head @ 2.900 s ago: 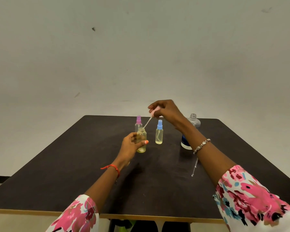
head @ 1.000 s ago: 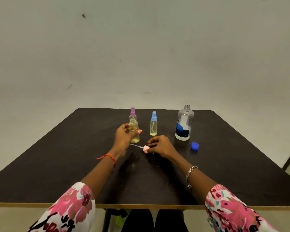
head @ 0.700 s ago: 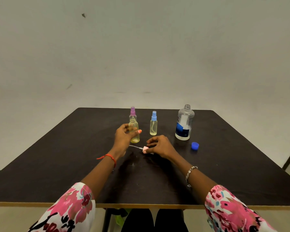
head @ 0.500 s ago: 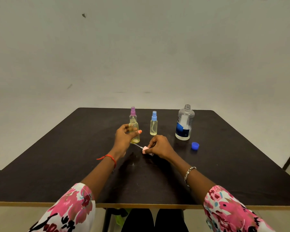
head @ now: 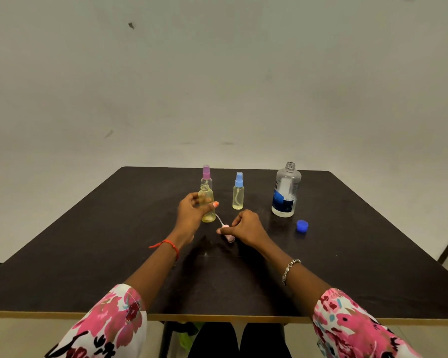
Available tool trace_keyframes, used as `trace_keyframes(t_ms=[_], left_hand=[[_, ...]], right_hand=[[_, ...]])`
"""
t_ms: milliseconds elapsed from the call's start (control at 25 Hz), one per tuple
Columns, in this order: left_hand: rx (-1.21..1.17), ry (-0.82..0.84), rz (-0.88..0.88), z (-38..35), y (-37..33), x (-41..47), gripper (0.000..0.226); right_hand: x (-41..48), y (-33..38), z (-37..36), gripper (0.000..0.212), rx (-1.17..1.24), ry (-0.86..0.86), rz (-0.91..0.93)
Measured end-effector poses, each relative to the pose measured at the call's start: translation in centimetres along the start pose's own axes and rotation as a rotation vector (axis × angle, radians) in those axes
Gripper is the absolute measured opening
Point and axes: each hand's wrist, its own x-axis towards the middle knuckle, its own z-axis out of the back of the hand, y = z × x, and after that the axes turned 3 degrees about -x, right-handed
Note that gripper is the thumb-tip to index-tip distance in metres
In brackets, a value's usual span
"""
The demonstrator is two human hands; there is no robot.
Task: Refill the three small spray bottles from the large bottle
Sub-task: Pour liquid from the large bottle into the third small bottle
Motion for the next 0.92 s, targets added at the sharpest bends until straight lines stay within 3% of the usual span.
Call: trace_keyframes(t_ms=[160, 400, 520, 680, 920], left_hand=[[-0.004, 0.006, 0.008, 0.0, 0.1, 0.0, 0.044], [-0.018, 0.010, 0.030, 0.2, 0.3, -0.1, 0.042], [-0.023, 0.010, 0.048, 0.3, 0.3, -0.1, 0.040], [-0.031, 0.005, 0.074, 0.4, 0.3, -0.1, 0.044], [-0.045, 0.002, 0.089, 0.7, 0.2, -0.1, 0.045]], right_hand=[[-0.2, 0.3, 0.2, 0.036, 0.089, -0.104, -0.025], [0.4, 0.2, 3.1, 0.019, 0.182, -0.552, -0.043], [1.6, -0.2, 5.2, 0.048, 0.123, -0.759, -0.123], [3.1, -0.7, 7.5, 0.085, 0.123, -0.893, -0.266], [4.5, -1.9, 8.9, 0.102, 0.152, -0.754, -0.400]])
